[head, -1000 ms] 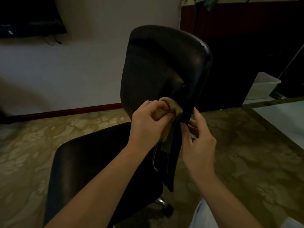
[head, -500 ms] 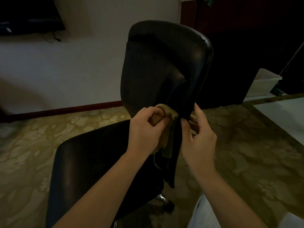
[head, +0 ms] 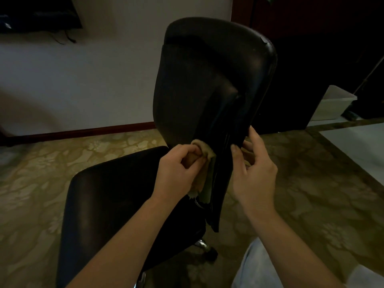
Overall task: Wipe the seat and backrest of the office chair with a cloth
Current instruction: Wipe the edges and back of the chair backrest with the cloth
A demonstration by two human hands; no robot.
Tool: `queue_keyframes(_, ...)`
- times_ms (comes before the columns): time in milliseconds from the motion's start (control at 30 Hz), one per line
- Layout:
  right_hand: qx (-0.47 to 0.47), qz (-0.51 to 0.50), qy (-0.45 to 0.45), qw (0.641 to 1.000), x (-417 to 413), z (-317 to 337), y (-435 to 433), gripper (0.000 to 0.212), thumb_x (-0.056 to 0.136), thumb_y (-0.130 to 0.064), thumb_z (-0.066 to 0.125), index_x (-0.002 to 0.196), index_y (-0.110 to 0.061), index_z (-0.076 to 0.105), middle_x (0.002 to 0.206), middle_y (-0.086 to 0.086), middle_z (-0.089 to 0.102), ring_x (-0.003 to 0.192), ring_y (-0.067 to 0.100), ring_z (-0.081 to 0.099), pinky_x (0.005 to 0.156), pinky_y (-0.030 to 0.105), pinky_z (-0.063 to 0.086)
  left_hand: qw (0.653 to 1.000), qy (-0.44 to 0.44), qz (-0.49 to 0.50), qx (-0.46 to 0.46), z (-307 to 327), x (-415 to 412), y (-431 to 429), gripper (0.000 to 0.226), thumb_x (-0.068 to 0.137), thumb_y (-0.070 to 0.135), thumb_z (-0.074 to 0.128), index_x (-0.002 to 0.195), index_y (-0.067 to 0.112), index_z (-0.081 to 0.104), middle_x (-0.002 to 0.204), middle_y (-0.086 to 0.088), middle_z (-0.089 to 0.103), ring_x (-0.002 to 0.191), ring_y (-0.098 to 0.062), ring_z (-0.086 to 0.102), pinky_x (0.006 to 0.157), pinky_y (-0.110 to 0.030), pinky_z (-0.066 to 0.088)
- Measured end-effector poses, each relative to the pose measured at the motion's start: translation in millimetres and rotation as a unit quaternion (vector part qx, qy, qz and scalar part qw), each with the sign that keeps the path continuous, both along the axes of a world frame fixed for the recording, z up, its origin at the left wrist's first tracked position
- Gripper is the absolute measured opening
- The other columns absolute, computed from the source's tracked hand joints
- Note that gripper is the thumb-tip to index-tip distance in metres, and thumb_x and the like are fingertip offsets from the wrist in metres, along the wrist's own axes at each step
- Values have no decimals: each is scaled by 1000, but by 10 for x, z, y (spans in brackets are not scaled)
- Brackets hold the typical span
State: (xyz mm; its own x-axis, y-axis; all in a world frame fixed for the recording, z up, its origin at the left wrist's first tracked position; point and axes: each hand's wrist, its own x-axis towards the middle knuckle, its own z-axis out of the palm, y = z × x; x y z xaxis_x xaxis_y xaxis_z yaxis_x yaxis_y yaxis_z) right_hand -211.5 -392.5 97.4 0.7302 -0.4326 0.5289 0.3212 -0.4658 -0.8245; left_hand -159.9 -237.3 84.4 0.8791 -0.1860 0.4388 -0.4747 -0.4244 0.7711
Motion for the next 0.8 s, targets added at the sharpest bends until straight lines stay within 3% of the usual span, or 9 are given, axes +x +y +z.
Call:
queue_keyframes(200, 9, -2, -5, 1000, -1, -2, 22, 50, 98, -19, 58, 146, -23, 44, 117, -7, 67, 105, 0, 63, 83, 10, 50, 1000, -17, 2, 12, 4, 15, 6, 15, 88, 22, 77, 97, 31, 69, 98, 11, 66, 94, -1, 61, 82, -9, 46)
queue_keyframes(300, 8, -8, -5, 1000, 7, -1, 31, 50, 99, -19, 58, 146, -23, 44, 119, -5, 66, 106, -2, 62, 83, 9, 49, 999, -47, 2, -6, 115, 71, -98, 10, 87, 23, 78, 96, 23, 72, 95, 8, 66, 91, -3, 61, 81, -11, 47)
queue_keyframes(533, 3, -6, -3, 1000, 21, -31, 27, 50, 99, -20, 57, 147, -24, 42, 124, -6, 64, 111, 2, 61, 90, 24, 55, 997, -64, -8, -50, 180, 132, -179, 11, 88, 19, 79, 97, 20, 73, 95, 7, 68, 92, -6, 64, 83, -20, 52)
queue_keyframes(800, -39, 2, 73, 997, 33, -447, -32, 52, 97, -20, 59, 145, -29, 42, 124, -8, 57, 111, 4, 57, 91, 35, 55, 1000, 3, -2, 21, -278, 41, 86, 20, 89, 20, 77, 101, 33, 67, 98, 16, 63, 95, 1, 61, 83, -10, 47)
